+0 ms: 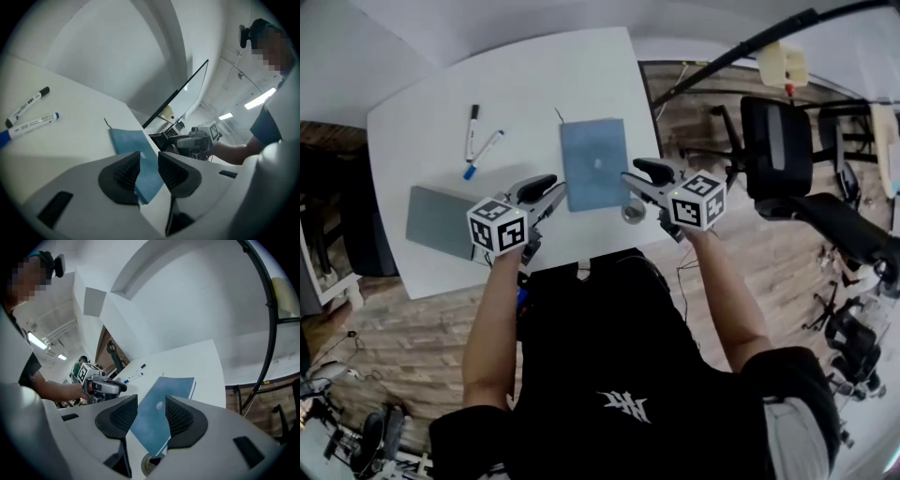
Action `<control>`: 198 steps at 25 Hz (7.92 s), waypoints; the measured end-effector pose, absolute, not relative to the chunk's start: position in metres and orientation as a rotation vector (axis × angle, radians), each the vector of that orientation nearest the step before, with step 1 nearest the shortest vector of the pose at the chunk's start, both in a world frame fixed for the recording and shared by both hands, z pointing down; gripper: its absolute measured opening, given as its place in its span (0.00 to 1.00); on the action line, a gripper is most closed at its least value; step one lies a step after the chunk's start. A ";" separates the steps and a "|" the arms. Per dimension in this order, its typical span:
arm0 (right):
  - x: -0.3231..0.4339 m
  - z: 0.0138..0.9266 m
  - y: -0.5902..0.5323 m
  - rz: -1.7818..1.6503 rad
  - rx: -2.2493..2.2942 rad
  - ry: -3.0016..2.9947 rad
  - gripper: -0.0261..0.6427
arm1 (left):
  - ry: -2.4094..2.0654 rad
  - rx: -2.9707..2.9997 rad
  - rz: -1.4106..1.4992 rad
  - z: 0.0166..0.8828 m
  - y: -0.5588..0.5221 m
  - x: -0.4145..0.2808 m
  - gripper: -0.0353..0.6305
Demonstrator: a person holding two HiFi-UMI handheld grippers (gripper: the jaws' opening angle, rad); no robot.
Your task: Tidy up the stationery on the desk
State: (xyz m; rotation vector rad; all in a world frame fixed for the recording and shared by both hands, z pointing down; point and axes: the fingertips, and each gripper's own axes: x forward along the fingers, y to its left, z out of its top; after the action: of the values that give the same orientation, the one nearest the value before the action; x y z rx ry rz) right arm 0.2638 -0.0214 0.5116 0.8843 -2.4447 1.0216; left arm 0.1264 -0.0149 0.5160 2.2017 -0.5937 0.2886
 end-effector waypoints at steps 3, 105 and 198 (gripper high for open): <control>0.272 0.535 -0.027 1.120 0.881 -2.381 0.32 | -0.626 2.137 0.338 0.539 -0.021 0.131 0.22; 0.330 0.577 -0.282 1.316 1.110 -2.220 0.11 | -0.781 1.893 0.504 0.583 -0.262 0.193 0.12; -0.124 0.585 -0.028 0.743 -0.090 -2.197 0.31 | -1.325 1.472 -0.165 0.578 0.097 -0.203 0.22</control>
State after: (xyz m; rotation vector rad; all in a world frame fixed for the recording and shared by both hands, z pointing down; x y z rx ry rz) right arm -0.1236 -0.0277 0.5851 -0.0900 -2.1974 0.7426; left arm -0.2028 0.0969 0.5785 1.4721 -1.3249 -0.1646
